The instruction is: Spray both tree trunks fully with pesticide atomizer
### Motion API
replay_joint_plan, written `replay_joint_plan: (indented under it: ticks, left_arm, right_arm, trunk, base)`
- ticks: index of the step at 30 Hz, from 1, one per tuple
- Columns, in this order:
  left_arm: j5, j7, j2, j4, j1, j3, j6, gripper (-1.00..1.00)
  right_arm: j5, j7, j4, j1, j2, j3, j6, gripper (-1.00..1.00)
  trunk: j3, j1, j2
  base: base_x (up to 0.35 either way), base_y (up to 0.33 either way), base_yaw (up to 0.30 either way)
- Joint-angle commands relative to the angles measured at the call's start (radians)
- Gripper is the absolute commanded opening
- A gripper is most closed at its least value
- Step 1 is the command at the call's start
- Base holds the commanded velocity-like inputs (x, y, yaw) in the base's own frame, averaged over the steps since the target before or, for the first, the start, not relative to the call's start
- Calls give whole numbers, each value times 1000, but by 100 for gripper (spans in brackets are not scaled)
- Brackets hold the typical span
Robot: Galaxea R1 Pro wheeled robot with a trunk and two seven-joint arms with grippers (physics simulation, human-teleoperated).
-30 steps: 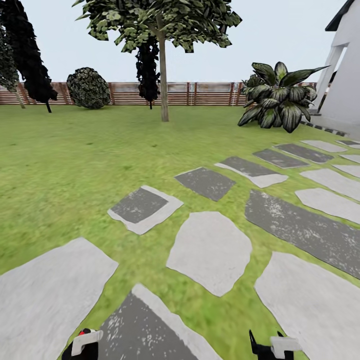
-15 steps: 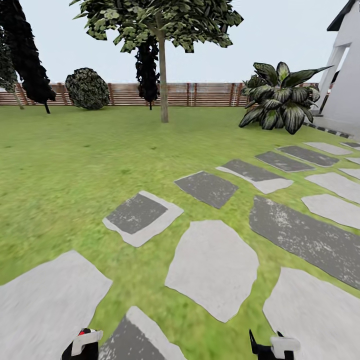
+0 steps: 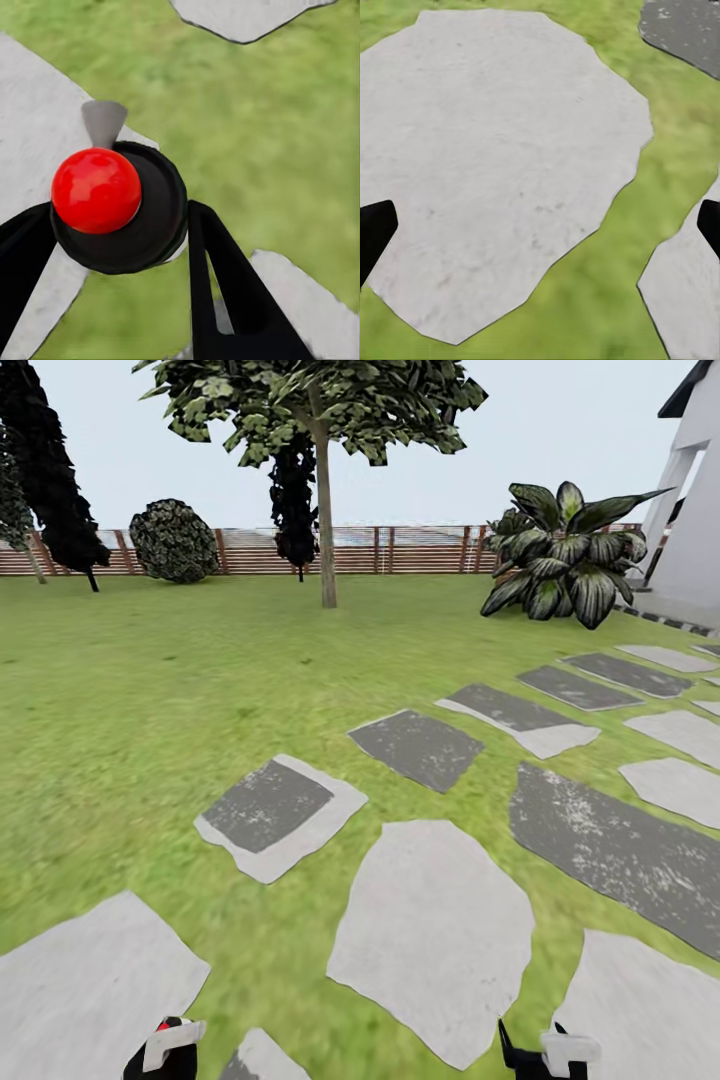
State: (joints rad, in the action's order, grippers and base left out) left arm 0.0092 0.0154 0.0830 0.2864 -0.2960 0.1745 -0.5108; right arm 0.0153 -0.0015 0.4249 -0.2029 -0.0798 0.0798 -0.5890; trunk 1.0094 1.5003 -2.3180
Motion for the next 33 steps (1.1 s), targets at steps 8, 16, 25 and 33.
replay_joint_plan:
  ticks: [8,16,25,33]
  left_arm:
    - [0,0,0,-1,0,0,0,-100]
    - [0,0,0,-1,0,0,0,-100]
    - [0,0,0,-1,0,0,0,-100]
    - [0,0,0,-1,0,0,0,-100]
  right_arm:
    - [0,0,0,0,0,0,0,100]
    - [0,0,0,0,0,0,0,100]
    - [0,0,0,0,0,0,0,100]
    - [0,0,0,0,0,0,0,100]
  trunk:
    - [0,0,0]
    - [0,0,0]
    - [0,0,0]
    - [0,0,0]
  base:
    - [338,0,0]
    - [338,0,0]
    - [338,0,0]
    - [338,0,0]
